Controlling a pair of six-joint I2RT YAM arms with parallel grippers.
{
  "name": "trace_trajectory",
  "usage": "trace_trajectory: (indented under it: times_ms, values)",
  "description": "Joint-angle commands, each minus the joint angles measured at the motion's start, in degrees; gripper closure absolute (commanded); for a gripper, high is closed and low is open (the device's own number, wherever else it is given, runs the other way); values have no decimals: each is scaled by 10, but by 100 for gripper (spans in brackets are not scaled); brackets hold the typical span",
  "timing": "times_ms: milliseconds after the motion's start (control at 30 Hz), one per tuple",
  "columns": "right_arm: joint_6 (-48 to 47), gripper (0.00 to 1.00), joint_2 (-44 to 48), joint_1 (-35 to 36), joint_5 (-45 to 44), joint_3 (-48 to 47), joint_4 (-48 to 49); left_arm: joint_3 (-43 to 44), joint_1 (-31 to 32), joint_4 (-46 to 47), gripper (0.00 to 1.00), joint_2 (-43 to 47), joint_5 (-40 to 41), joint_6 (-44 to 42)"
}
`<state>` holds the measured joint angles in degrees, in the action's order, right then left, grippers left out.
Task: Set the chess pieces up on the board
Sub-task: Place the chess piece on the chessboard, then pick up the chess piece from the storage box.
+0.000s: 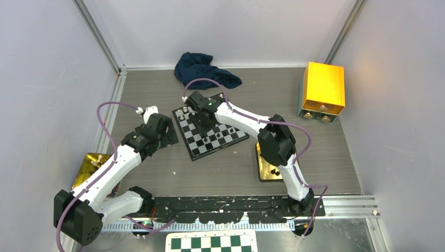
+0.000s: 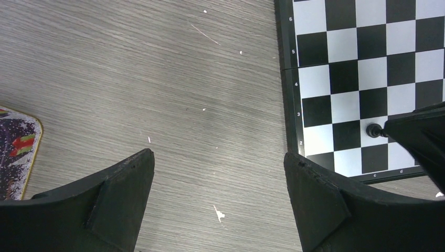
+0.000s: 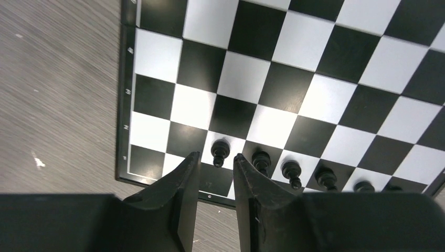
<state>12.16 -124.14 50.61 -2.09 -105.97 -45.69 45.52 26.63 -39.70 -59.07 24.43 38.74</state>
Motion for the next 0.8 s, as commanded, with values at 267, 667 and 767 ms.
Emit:
trace_trajectory:
  times_ms: [267,667,767]
  values:
    - [27,62,179,-36,-122,5,1,50,3,52,5,-59,14,-17]
    - [160,55,451,-132,-274,300,-21,182,42,98,1,-223,-20,-66]
    - [205,54,514,-142,-296,370,-30,212,82,104,0,-256,-9,-78]
